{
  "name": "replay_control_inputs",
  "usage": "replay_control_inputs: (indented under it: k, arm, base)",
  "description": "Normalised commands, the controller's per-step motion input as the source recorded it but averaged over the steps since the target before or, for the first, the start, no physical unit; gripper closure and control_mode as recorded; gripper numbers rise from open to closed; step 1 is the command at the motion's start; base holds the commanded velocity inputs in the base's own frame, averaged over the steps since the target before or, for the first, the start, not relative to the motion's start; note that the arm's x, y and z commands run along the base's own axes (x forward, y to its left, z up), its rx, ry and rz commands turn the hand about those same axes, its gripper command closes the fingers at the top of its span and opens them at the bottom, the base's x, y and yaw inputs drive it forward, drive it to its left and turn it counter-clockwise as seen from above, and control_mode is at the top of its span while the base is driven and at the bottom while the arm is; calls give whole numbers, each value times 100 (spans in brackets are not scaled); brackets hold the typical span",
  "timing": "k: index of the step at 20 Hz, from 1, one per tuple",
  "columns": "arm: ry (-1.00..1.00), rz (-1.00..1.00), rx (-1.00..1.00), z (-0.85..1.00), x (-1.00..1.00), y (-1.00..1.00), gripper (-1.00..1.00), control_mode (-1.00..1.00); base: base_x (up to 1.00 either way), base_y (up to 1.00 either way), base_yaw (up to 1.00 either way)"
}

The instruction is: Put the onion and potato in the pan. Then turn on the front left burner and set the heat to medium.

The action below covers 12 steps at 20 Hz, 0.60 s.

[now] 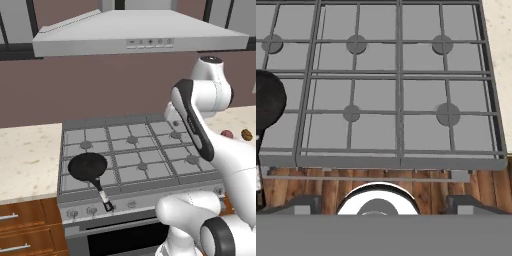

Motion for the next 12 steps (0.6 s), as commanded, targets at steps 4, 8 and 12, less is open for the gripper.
replay_control_inputs:
  k: [4, 8, 12]
  arm:
    - [1, -6, 0, 0, -5, -31, -100, -100]
    - [1, 0, 0, 0, 0, -26, -100, -100]
    - [5, 0, 0, 0, 7, -36, -100, -100]
  base:
    - [0, 0, 0]
    - [0, 0, 0]
    - [0, 0, 0]
